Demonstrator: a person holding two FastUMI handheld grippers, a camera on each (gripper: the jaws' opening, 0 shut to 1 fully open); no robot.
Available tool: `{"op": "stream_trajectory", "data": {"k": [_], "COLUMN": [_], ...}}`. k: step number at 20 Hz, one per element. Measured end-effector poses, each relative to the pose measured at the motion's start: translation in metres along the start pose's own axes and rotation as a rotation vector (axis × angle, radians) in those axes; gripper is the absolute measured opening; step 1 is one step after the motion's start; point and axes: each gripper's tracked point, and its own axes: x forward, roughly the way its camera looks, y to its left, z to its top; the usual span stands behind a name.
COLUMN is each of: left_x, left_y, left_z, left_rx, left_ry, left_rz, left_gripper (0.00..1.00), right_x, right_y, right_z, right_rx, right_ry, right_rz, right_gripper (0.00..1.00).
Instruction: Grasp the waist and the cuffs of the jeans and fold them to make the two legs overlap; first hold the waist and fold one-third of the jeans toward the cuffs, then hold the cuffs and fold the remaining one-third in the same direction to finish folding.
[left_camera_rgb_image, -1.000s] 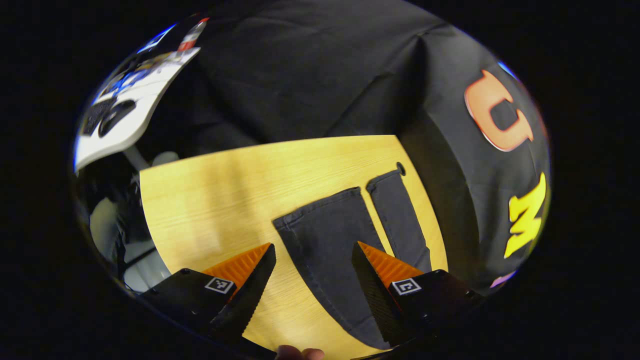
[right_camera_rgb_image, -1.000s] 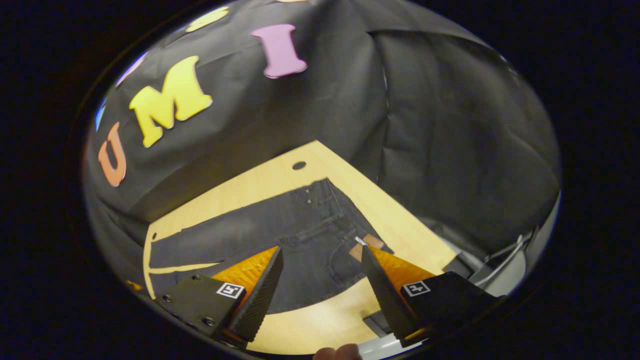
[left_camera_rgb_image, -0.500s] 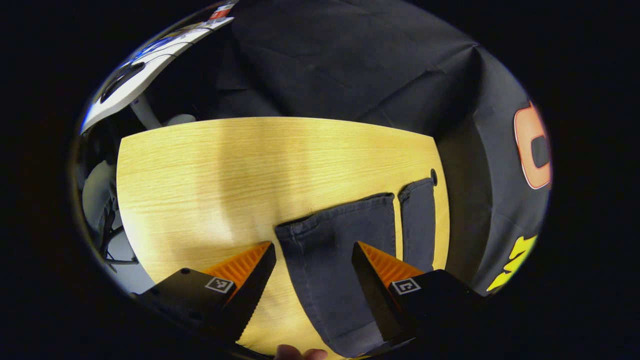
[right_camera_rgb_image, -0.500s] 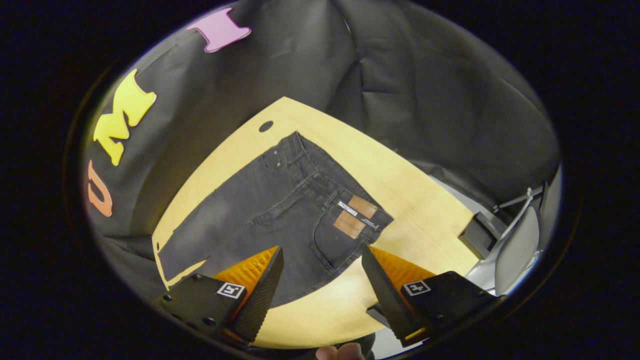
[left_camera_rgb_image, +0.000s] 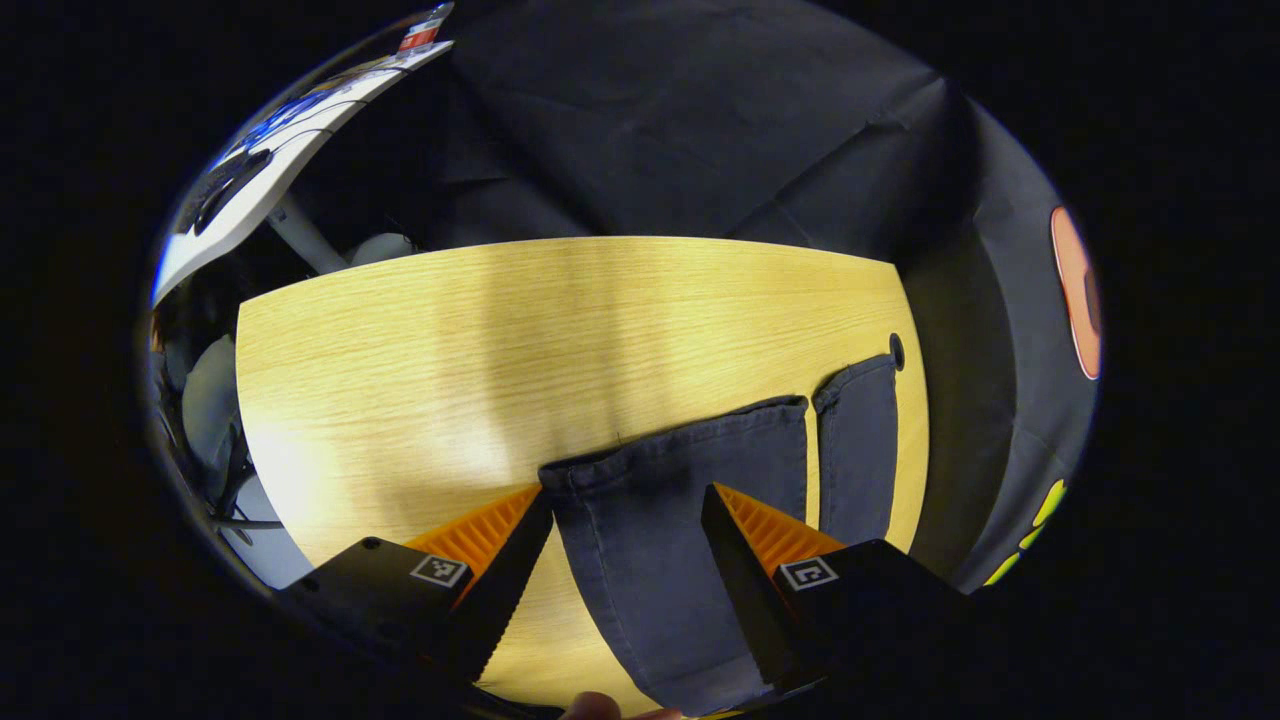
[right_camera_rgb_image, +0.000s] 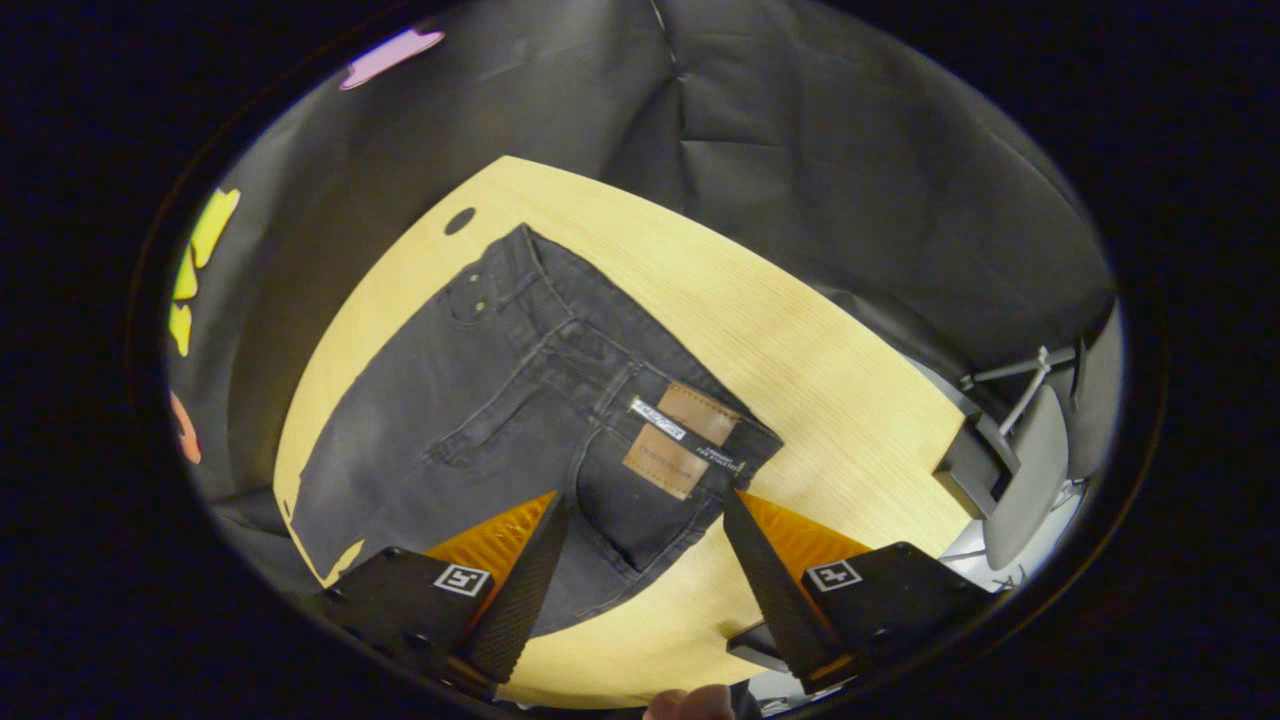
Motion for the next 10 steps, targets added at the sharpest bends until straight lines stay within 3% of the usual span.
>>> {"op": "stream_trajectory", "data": {"k": [2,6,7,9,10], "left_x": [0.002,0.006,0.006,0.005,0.005], "left_y": [-0.003,-0.001,0.000,0.005,0.008], "left_z": [-0.002,-0.001,-0.001,0.000,0.000], "left_rx": [0.001,0.033,0.035,0.025,0.007], "left_ry": [0.009,0.016,0.015,0.005,-0.002], "left_rz": [0.021,0.074,0.087,0.118,0.131], "left_gripper": [0.97,0.94,0.93,0.89,0.85], "right_x": [0.009,0.017,0.022,0.021,0.022], "right_y": [-0.010,-0.008,-0.009,-0.017,-0.017], "right_z": [0.002,0.003,0.004,0.003,0.001], "right_rx": [0.041,0.054,0.043,0.008,-0.008], "right_ry": [-0.007,-0.016,-0.013,-0.013,-0.027], "right_rz": [-0.059,-0.101,-0.111,-0.194,-0.199], "right_gripper": [0.98,0.99,0.93,0.93,0.85]}}
